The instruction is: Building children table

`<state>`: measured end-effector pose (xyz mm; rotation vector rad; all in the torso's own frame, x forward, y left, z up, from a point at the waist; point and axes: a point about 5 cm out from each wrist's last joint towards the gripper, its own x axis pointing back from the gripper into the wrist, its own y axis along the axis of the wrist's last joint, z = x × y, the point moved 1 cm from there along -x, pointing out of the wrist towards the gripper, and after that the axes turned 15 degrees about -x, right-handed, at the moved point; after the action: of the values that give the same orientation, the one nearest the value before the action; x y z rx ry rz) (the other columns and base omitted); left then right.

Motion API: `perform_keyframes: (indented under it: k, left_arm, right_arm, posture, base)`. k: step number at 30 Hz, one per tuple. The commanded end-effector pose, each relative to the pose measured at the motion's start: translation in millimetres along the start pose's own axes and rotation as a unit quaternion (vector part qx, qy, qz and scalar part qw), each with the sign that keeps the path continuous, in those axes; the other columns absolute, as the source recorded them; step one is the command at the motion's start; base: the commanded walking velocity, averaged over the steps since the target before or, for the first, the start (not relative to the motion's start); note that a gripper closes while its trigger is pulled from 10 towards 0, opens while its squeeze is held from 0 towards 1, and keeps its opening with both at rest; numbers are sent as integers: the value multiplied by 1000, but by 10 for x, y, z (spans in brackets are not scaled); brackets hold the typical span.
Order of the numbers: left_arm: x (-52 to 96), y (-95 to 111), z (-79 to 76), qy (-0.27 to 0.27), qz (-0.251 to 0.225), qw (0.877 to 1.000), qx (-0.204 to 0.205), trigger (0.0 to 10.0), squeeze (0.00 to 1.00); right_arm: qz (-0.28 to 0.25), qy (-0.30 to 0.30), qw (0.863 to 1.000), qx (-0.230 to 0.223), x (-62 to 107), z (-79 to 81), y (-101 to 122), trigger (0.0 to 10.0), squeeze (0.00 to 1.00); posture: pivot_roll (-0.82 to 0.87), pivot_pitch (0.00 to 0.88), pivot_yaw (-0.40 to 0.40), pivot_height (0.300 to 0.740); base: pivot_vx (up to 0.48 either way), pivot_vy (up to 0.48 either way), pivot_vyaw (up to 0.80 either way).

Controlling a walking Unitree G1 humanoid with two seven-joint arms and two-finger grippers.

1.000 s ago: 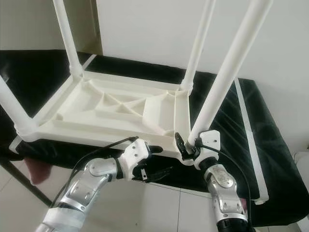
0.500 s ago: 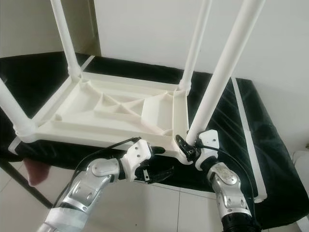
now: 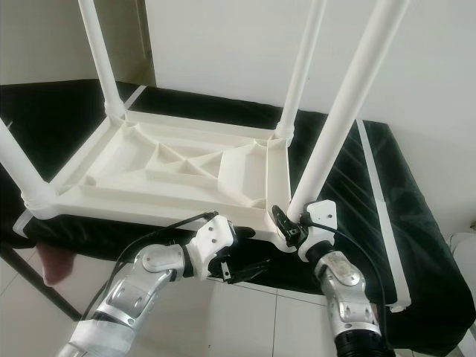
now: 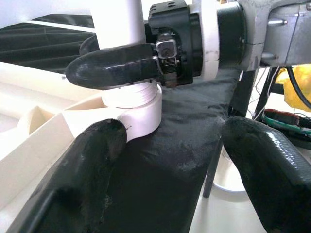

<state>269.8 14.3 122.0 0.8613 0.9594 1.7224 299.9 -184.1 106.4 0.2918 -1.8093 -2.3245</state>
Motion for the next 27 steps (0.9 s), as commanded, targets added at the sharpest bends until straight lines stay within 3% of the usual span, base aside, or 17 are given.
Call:
perform_keyframes:
  k: [1, 8, 9, 12, 13, 17, 23, 27]
  left_arm:
    - [0, -13, 12, 27, 9, 1000, 7, 10000, 0]
    - [16, -20, 0, 25, 11, 1000, 6, 10000, 0]
    - [20, -23, -7, 27, 9, 1000, 12, 10000, 0]
    - [20, -23, -10, 30, 7, 999, 20, 10000, 0]
    - [16, -25, -17, 31, 8, 999, 20, 10000, 0]
    - [-2, -11, -21, 32, 5, 999, 21, 10000, 0]
    - [-16, -6, -34, 26, 3, 999, 20, 10000, 0]
    - [-24, -2, -40, 22, 2, 1000, 18, 10000, 0]
  right_arm:
    - [17, -82, 996, -15, 79, -108, -130, 10000, 0]
    - [17, -187, 982, -18, 153, -116, -204, 10000, 0]
    - [18, -223, 974, -26, 179, -43, -271, 10000, 0]
    - [11, -244, 969, -42, 190, 28, -306, 10000, 0]
    - [-3, -283, 958, -51, 212, 74, -315, 10000, 0]
    - [5, -309, 948, -78, 234, 83, -353, 10000, 0]
    - [-1, -314, 947, -69, 251, 51, -318, 10000, 0]
    - [-7, -313, 948, -57, 241, 115, -288, 10000, 0]
  posture:
    - [38, 0, -60, 740]
    - [37, 0, -57, 740]
    - [30, 0, -57, 740]
    - [30, 0, -57, 740]
    - [33, 0, -60, 740]
    - [35, 0, -62, 740]
    - [28, 0, -58, 740]
    - [24, 0, -53, 740]
  base:
    - [0, 0, 0]
    - [0, 0, 0]
    - [0, 0, 0]
    - [0, 0, 0]
    - [0, 0, 0]
    - [0, 0, 0]
    - [0, 0, 0]
    - [0, 0, 0]
